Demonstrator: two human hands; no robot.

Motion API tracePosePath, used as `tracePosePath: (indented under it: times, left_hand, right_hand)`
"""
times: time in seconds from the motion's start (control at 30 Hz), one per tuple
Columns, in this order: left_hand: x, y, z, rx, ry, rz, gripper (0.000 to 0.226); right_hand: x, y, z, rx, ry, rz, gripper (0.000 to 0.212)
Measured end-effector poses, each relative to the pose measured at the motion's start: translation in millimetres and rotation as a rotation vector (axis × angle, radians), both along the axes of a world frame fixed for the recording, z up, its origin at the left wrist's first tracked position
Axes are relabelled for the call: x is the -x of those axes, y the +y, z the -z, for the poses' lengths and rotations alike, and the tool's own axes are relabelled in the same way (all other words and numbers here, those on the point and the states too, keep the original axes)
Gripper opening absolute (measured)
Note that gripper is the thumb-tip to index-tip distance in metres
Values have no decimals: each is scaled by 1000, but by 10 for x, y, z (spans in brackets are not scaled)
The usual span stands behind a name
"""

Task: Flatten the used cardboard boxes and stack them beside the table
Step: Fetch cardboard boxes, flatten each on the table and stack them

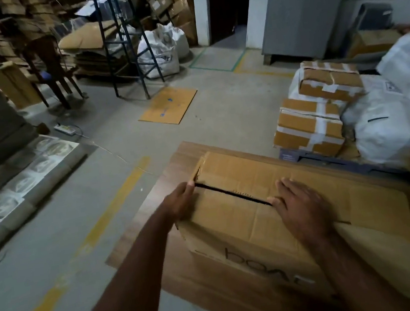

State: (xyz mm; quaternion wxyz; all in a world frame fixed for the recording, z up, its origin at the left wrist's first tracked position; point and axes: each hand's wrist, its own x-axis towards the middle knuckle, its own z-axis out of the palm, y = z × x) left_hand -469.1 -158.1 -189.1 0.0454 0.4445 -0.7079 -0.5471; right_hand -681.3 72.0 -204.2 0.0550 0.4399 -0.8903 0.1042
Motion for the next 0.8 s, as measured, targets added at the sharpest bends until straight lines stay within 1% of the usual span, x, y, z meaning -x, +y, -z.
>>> tracePosePath:
  times: [0.07,0.1,0.13,0.17,0.2,0.23,0.3,0.37,0.4,0.47,0.5,0.57,0.6,0.63,0.67,0.7,0.73,0.77,0.8]
  left_hand:
    - [-47,31,-29,-106,130,-9,45]
    - [-37,-15,-62,-87,161,25,38]
    - [-19,-72,-112,-3,164,65,33]
    - [11,-126,-154,103,170,98,35]
    - [39,-169,-199,188,177,136,45]
    - [71,-201,-265,220,193,181,55]
    - [146,-239,-439,129,208,293,67]
    - [161,-337,-625,-9,119,384,78]
    - [150,-428,-697,-59,76,394,84]
    - [97,-606,-798,-123,-2,414,91]
    - [82,-655,-805,-123,-47,452,88]
    - [64,-588,-826,-42,-147,541,78]
    - [73,-506,-800,14,-181,583,73]
    - [76,-393,-772,90,-205,631,68]
    - [82,-299,-713,199,-225,687,69]
    - [96,-225,-622,316,-242,744,78]
    - [113,-168,-497,421,-283,776,90]
    - [111,-106,-358,501,-331,761,96]
    - [103,-40,-206,577,-356,706,97]
  right_hand:
    - [-109,-29,-99,-91,-79,32,59]
    - [-170,-51,-160,-134,-115,54,60]
    - [-206,-86,-213,-166,-144,78,62]
    - [-238,-123,-290,-199,-164,105,63]
    - [-263,-167,-353,-226,-176,127,63]
    - [-294,-209,-421,-245,-174,139,62]
    - [-372,-274,-589,-194,-201,180,57]
    - [-487,-269,-806,-79,-257,241,55]
    - [-556,-231,-930,-42,-255,249,55]
    - [-697,-85,-1180,-37,-268,194,50]
    - [-785,21,-1289,-71,-329,135,44]
    - [-996,236,-1395,-161,-509,14,29]
    - [-1123,323,-1343,-198,-588,-2,29]
    - [-1247,386,-1242,-215,-634,21,41]
    - [-1363,437,-1087,-222,-623,73,59]
    - [-1464,463,-904,-244,-568,139,76]
    - [-1557,474,-731,-269,-500,190,88]
    - [-1628,464,-575,-297,-436,224,95]
    - [-1669,443,-447,-324,-370,246,99]
